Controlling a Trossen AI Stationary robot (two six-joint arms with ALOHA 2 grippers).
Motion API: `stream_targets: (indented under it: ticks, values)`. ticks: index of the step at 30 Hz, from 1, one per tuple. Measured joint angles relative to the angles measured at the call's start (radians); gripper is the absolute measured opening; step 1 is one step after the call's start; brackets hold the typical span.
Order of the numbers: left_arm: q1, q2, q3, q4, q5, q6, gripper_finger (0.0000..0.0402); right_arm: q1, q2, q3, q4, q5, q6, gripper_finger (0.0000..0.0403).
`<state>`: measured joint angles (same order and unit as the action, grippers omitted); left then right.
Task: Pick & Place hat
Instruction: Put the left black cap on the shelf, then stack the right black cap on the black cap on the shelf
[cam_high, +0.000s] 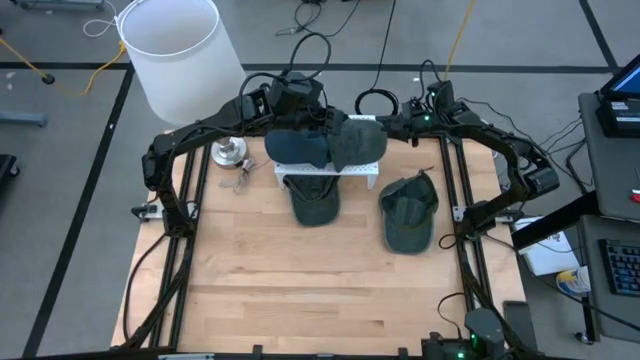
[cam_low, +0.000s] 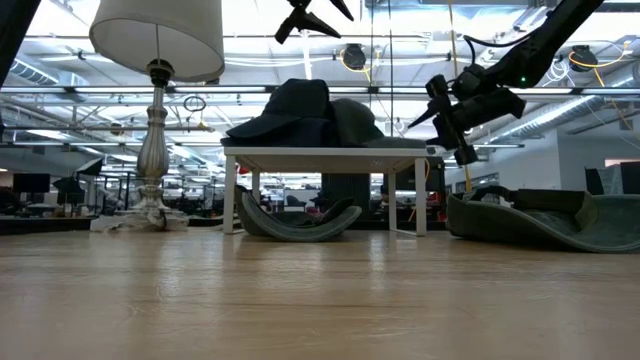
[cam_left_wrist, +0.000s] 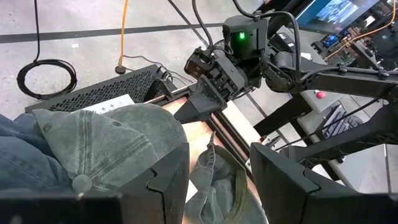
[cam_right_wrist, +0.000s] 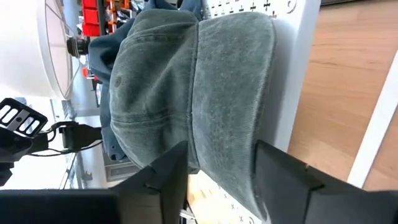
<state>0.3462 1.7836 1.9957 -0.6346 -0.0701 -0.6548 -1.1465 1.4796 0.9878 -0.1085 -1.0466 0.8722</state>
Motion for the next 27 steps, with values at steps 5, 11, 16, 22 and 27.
stream_targets:
  ticks: [5,11,16,22,27]
  values:
    - [0.000,0.000,0.000,0.000,0.000,0.000,0.0172,0.000,0.000,0.000,-0.008,0.010,0.006,0.0206]
    - [0.000,0.000,0.000,-0.001,0.001,-0.001,0.0172,0.000,0.000,0.000,-0.054,0.078,-0.036,0.0220]
    - [0.000,0.000,0.000,-0.002,0.017,-0.001,0.0172,-0.010,-0.001,0.000,-0.053,0.082,-0.047,0.0218]
    - [0.000,0.000,0.000,-0.002,0.020,-0.001,0.0172,-0.075,-0.044,0.000,-0.084,0.095,-0.082,0.0219]
    - [0.000,0.000,0.000,-0.002,0.020,-0.002,0.0172,-0.144,-0.116,0.000,-0.222,0.109,-0.193,0.0219]
